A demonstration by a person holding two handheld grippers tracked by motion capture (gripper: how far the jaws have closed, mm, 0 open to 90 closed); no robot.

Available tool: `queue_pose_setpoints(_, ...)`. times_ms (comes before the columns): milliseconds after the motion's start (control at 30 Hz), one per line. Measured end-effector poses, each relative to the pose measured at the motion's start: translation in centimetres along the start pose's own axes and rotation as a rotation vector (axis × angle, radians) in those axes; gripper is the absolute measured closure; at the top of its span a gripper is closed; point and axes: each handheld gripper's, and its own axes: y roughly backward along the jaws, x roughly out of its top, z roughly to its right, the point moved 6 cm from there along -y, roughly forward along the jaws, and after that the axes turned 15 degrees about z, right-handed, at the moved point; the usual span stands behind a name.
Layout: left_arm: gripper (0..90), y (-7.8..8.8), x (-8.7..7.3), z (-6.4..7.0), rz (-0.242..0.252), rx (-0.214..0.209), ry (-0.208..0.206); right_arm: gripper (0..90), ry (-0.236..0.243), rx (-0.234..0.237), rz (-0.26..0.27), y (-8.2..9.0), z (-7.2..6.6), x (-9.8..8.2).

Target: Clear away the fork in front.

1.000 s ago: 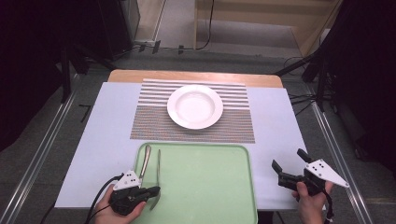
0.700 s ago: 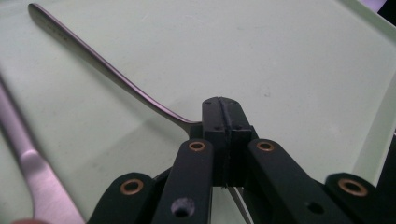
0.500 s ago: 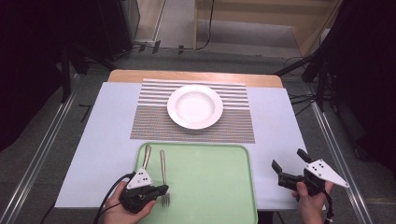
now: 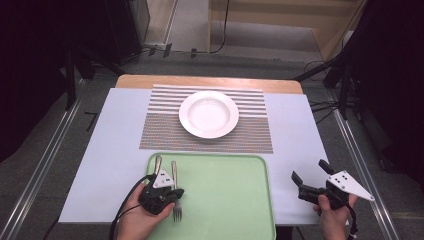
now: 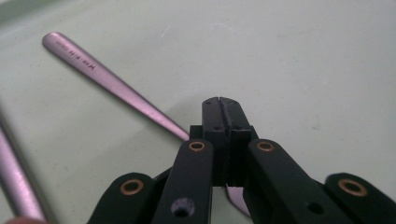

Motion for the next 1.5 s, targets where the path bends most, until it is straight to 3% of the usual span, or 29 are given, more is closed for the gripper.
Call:
queue_pose_setpoints(367,89.1,1.0,-0.3,-1.8,0.011,0.025,0.036,0.0,0.009,-0.005,0.01,-0.1,0.2,0.1)
queue_pose_setpoints(500,89.0,1.2,-0.3,-2.6,0.009,0.036,0.041,0.0,-0.011,-0.009,-0.001,0.0,0.1,0.0)
queue_pose_setpoints(567,89.0,1.1,-0.2,-2.9,0.016,0.043,0.045,0.0,-0.011,-0.009,-0.001,0.0,0.1,0.0)
queue_pose_setpoints(600,89.0,1.0,-0.1,-3.1,0.007,0.046,0.039,0.0,0.011,-0.011,0.011,-0.1,0.3,0.1)
queue_pose_setpoints(633,89.0,0.9,0.1,-3.3,0.014,0.05,0.043,0.0,-0.01,-0.01,0.0,0.0,0.1,0.0)
queue_pose_setpoints(900,89.0,-0.3,0.6,-4.2,0.005,0.059,0.042,0.0,-0.01,-0.011,0.001,0.1,0.3,0.0)
queue_pose_setpoints(1233,89.0,-0.4,1.1,-4.9,0.023,0.055,0.063,0.0,-0.01,-0.01,0.003,0.1,0.4,0.0)
queue_pose_setpoints(1400,87.6,-0.3,1.8,-5.2,0.061,0.036,0.083,0.0,-0.011,-0.012,0.0,0.0,0.4,0.0)
queue_pose_setpoints(1500,77.4,0.0,2.6,-5.5,0.105,0.027,0.096,0.0,-0.012,-0.01,0.002,0.0,0.4,0.0)
